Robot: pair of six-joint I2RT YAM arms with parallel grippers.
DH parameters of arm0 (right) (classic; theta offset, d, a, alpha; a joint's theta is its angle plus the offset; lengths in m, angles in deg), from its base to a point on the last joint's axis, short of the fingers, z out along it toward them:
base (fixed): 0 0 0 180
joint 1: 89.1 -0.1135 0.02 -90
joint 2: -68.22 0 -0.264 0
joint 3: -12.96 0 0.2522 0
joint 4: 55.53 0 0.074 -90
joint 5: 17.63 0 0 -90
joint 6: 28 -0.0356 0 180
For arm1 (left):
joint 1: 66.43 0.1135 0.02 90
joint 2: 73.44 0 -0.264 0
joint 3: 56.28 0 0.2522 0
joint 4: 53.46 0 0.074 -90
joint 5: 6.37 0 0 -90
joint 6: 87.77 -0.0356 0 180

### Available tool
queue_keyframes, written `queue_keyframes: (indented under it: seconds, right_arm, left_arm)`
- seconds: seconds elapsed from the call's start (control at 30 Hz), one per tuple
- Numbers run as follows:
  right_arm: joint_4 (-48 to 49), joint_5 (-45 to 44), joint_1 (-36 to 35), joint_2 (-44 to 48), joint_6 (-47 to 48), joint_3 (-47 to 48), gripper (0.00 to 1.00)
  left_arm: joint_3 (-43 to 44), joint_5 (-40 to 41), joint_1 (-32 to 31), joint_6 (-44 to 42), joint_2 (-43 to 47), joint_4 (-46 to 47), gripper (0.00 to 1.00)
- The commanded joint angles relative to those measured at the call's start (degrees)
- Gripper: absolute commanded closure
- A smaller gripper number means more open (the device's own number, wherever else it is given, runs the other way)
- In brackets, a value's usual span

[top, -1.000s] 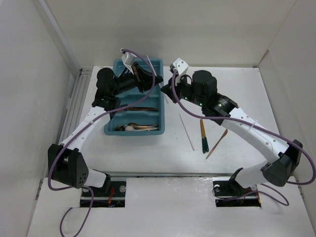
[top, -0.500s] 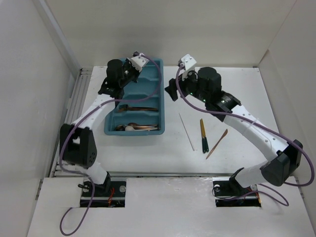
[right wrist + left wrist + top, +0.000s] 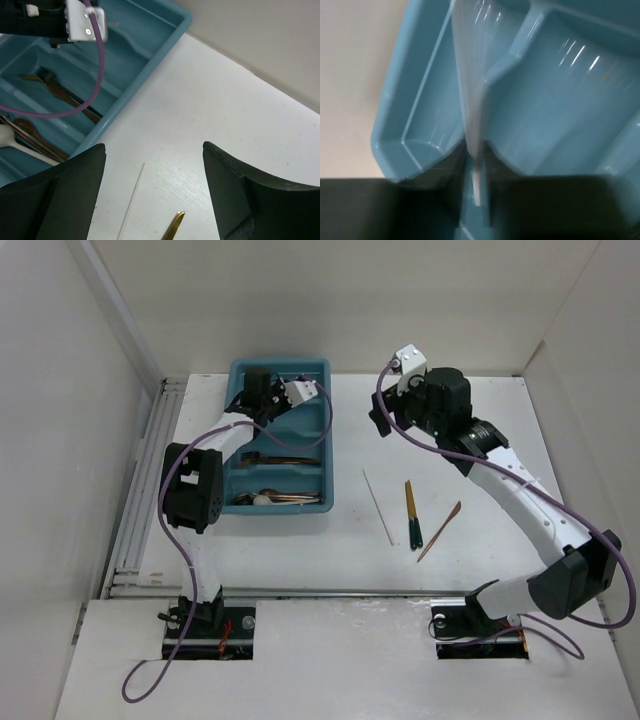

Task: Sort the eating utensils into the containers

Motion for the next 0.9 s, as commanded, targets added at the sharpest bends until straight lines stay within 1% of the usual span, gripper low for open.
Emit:
queue_keyframes:
  seconds: [0.0,0.03,0.1,0.13,0.17,0.2,0.23,0.27,0.33,0.4,0.47,0.5,0.6,0.63,0.67,0.77,0.83,0.87]
  right_arm:
    - [-0.6,-0.5,0.8,2.6,1.0,-0.4,0.17]
    - [-1.2,-0.5,0.8,2.6,1.0,-0.4,0.17]
    - [-2.0,-1.1,0.8,2.6,1.0,0.2,0.16]
    - [-2.8,-1.8,0.8,2.6,1.0,0.2,0.16]
    - [-4.2,-1.8,0.8,2.6,1.0,1.0,0.15]
    - [-5.3,-2.5,0.8,2.6,1.0,1.0,0.05]
    - [-6.8,-2.5,1.3,2.6,1.0,1.6,0.00]
    - [-11.1,-3.7,1.3,1.7,0.4,2.3,0.00]
    - [-16.2,-5.0,1.3,-1.5,-1.6,2.3,0.00]
    - [-21.3,-9.4,-0.5,-3.8,-3.9,-1.1,0.00]
    - [-23.8,-11.8,-2.7,-7.6,-8.4,-3.6,0.00]
    - [-24.5,-11.8,-4.9,-8.9,-9.8,-6.3,0.00]
    - [-23.9,-13.8,-9.4,-12.8,-13.9,-9.0,0.00]
    - [-23.2,-13.8,-11.7,-13.9,-14.7,-9.6,0.03]
    - [-22.5,-13.8,-12.4,-16.4,-16.1,-10.2,0.05]
    - [-21.0,-11.7,-12.9,-20.4,-17.4,-10.9,0.13]
    - [-19.9,-12.2,-12.9,-20.9,-18.3,-12.5,0.14]
    - [-19.3,-12.3,-12.9,-21.4,-19.1,-13.8,0.16]
  left_arm:
    - [0.3,1.6,-0.6,-4.6,1.6,-0.2,0.77]
    - [0.3,2.8,-0.6,-4.6,1.1,-0.2,0.67]
    - [0.3,3.6,-0.6,-2.9,1.1,-1.6,0.43]
    - [1.0,4.5,-0.6,-2.0,1.1,-2.1,0.29]
    - [1.0,4.5,-0.6,-1.1,1.1,-2.1,0.24]
    - [2.3,5.0,-0.6,0.7,1.6,-2.7,0.20]
    - [2.8,5.0,-0.6,1.9,2.1,-2.7,0.19]
    - [3.3,5.0,-0.6,3.3,2.8,-2.7,0.17]
    - [5.4,4.5,0.0,6.5,5.4,-3.8,0.17]
    - [6.7,4.5,0.0,13.1,7.3,-3.8,0.17]
    - [8.9,5.7,0.0,18.4,10.4,-6.2,0.17]
    - [9.5,6.8,0.0,23.7,11.3,-7.4,0.17]
    - [10.8,8.5,0.5,29.8,15.0,-13.4,0.17]
    - [10.8,8.5,0.5,32.6,15.9,-14.7,0.17]
    - [10.1,8.5,0.5,33.8,17.8,-17.0,0.17]
    - [8.0,9.2,0.5,37.4,21.9,-18.9,0.17]
    - [5.4,9.2,0.5,38.8,24.1,-19.4,0.17]
    - [4.7,9.2,0.5,39.3,25.1,-19.4,0.17]
